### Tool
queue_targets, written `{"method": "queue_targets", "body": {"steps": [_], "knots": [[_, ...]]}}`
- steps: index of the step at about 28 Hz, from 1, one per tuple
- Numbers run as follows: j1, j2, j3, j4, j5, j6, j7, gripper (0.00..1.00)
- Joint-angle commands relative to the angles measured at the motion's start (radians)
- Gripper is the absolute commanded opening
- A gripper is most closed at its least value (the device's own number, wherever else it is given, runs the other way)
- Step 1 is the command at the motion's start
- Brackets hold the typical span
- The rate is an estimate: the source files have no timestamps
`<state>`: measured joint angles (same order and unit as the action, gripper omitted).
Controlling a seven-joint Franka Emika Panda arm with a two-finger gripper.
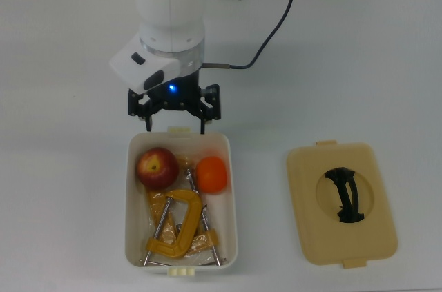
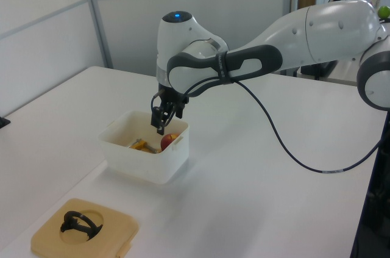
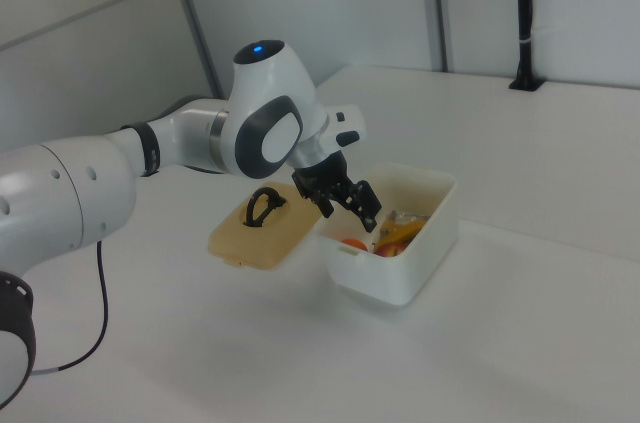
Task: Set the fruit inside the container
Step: 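Lift the orange and lower it into the white container, then open the gripper and raise it above the container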
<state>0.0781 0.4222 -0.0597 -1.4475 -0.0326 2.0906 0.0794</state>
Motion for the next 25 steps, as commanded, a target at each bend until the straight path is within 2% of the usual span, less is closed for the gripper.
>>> {"method": "queue_targets", "body": {"steps": [1, 8, 25], "knots": [[-0.029, -0.057, -0.005, -0.002, 0.005, -0.141, -0.003, 1.0], [-0.064, -0.088, -0.005, -0.004, 0.002, -0.222, -0.013, 1.0], [-0.063, -0.086, -0.003, -0.013, 0.002, -0.224, -0.044, 1.0]]}}
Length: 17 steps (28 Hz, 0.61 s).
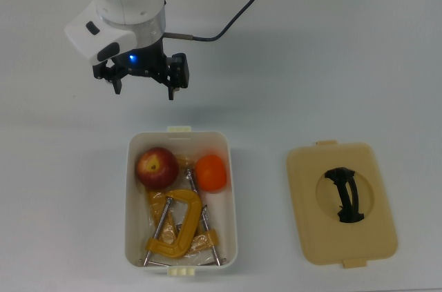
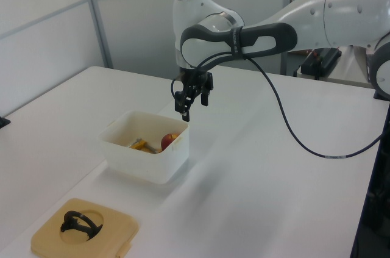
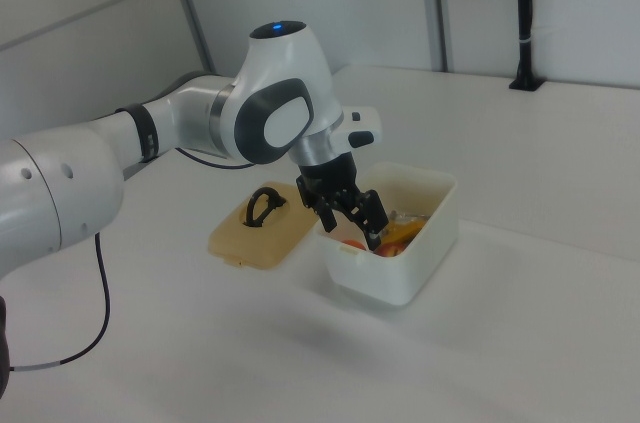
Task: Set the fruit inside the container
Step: 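Open the gripper and raise it above the container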
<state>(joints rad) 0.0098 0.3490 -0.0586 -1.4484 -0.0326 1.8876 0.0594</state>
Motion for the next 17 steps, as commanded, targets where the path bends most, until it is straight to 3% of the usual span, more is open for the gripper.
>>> {"method": "queue_targets", "body": {"steps": [1, 17], "knots": [[0.006, -0.013, -0.004, -0.012, 0.002, -0.021, -0.024, 1.0], [0.006, -0.002, -0.004, -0.012, 0.0, -0.019, -0.029, 1.0]]}}
